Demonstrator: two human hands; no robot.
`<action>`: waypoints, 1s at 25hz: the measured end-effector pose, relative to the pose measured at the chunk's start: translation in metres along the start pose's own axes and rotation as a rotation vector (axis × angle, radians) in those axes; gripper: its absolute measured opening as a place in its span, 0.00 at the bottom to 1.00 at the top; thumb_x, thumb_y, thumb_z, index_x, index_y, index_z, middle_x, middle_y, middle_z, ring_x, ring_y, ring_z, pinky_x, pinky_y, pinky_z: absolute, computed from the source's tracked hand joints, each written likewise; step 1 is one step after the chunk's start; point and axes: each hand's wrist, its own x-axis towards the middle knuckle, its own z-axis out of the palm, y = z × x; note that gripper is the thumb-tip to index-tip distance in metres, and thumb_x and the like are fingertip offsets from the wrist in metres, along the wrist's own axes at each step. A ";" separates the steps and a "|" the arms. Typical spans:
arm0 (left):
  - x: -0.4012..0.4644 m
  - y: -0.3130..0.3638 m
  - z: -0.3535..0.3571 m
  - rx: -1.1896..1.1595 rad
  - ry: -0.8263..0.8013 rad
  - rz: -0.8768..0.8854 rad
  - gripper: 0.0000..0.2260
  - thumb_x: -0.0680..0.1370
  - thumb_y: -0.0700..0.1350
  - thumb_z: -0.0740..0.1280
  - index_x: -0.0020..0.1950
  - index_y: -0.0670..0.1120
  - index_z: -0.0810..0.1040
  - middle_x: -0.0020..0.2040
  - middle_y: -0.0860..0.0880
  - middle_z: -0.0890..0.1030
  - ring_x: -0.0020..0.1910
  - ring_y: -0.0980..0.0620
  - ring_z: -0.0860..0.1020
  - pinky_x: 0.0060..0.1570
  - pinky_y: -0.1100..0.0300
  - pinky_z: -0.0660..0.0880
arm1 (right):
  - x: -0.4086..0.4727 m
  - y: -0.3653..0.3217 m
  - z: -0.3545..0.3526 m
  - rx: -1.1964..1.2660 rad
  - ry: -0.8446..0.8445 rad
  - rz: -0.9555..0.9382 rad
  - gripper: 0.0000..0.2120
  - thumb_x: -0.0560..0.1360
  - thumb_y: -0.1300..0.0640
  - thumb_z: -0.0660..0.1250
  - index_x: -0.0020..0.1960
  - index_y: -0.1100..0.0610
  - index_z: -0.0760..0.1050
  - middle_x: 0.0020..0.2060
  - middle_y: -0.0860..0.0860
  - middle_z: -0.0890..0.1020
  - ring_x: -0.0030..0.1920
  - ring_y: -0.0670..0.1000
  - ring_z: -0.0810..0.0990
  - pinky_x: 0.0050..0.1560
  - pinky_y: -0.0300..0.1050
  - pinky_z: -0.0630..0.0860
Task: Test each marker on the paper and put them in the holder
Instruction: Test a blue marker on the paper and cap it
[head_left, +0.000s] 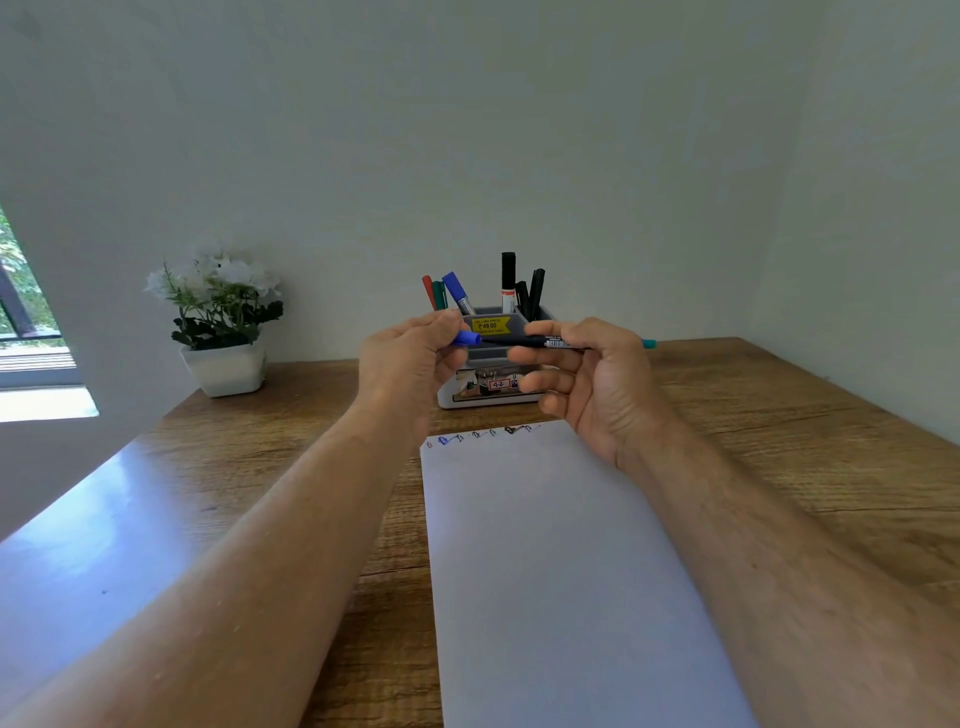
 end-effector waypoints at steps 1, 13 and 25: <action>-0.001 -0.001 0.001 0.006 -0.014 -0.006 0.04 0.74 0.40 0.73 0.48 0.42 0.83 0.40 0.45 0.86 0.34 0.55 0.83 0.33 0.65 0.78 | 0.000 0.000 0.000 -0.003 0.002 0.005 0.13 0.76 0.58 0.58 0.52 0.61 0.79 0.41 0.60 0.86 0.28 0.51 0.82 0.24 0.37 0.72; -0.004 0.003 0.000 -0.045 0.048 0.031 0.18 0.71 0.44 0.75 0.58 0.39 0.78 0.45 0.42 0.85 0.31 0.55 0.80 0.31 0.64 0.79 | 0.004 0.004 -0.004 -0.296 0.045 -0.166 0.06 0.71 0.58 0.74 0.48 0.52 0.85 0.36 0.54 0.86 0.23 0.48 0.75 0.20 0.37 0.69; -0.003 0.006 -0.006 0.042 0.092 0.149 0.08 0.74 0.43 0.74 0.49 0.44 0.79 0.41 0.45 0.85 0.34 0.53 0.82 0.32 0.64 0.79 | 0.002 0.020 0.002 -1.128 0.035 -0.601 0.04 0.75 0.52 0.71 0.48 0.51 0.78 0.34 0.41 0.79 0.34 0.38 0.77 0.32 0.29 0.70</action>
